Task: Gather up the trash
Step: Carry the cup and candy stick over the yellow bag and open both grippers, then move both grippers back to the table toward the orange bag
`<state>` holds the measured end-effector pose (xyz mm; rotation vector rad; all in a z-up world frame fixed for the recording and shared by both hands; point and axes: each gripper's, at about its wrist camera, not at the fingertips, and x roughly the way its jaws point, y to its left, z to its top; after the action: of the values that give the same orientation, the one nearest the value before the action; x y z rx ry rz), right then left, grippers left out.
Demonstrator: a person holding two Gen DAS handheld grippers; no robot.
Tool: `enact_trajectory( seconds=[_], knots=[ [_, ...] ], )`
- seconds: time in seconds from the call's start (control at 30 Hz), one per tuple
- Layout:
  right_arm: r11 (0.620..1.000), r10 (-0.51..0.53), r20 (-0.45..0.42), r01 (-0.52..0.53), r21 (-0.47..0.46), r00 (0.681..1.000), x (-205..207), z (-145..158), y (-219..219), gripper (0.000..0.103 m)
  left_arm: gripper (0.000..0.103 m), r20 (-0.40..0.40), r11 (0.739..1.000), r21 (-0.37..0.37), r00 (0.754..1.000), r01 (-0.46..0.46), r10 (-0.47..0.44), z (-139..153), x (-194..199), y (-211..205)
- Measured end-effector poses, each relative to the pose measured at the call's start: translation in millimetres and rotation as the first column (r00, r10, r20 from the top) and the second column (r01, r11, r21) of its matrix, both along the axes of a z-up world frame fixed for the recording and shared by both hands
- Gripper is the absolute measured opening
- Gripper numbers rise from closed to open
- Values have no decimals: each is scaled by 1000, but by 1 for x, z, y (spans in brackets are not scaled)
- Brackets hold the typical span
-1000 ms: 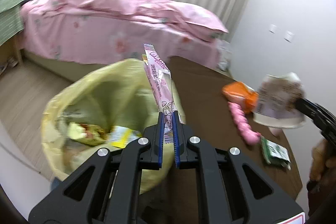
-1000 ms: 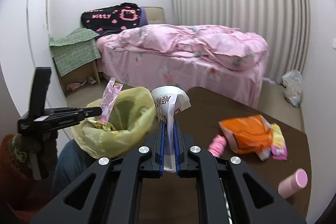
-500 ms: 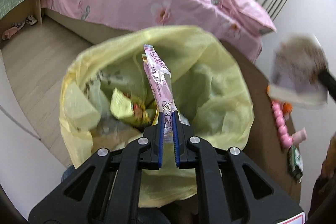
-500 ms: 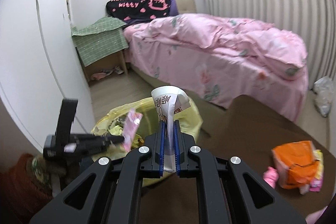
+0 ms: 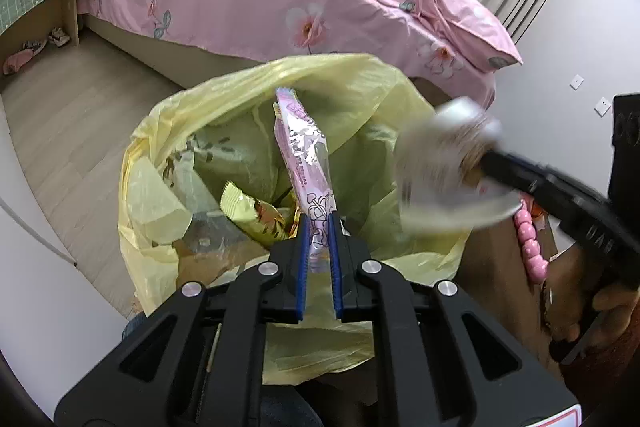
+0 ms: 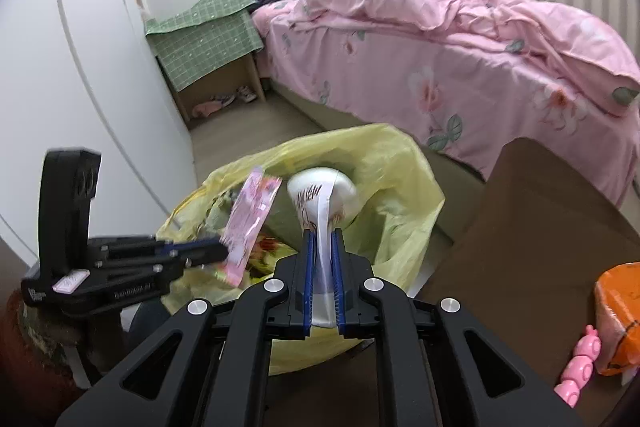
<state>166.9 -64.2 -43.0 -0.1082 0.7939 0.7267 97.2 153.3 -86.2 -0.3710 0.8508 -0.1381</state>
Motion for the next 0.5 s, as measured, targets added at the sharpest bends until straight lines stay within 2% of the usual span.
enact_trajectory(
  seconds=[0.03, 0.07, 0.1, 0.13, 0.33, 0.5],
  knots=[
    [1000, -6, 8, 6, -11, 1000, 0, 0, 1, 11, 15, 5, 1000, -6, 1000, -7, 7, 2, 0, 1],
    [1000, -11, 22, 12, -26, 1000, -2, -1, 1, 17, 21, 9, 1000, -14, 1000, -12, 12, 4, -1, 2],
    [999, -14, 25, 15, -28, 1000, -3, -1, 0, 28, 22, 15, 1000, -20, 1000, -20, 20, 6, -2, 3],
    [1000, -22, 23, 22, -18, 999, -4, 0, -4, 32, 23, 20, 1000, -17, 999, -24, 25, 9, -2, 4],
    [997, -72, 29, 72, 3, 997, -11, 6, -27, 33, 26, 59, 999, 12, 997, -44, 43, 26, -11, -1],
    [993, -120, 51, 119, 16, 991, -24, 15, -60, 33, 31, 94, 999, 47, 995, -19, 14, 43, -18, -20]
  ],
)
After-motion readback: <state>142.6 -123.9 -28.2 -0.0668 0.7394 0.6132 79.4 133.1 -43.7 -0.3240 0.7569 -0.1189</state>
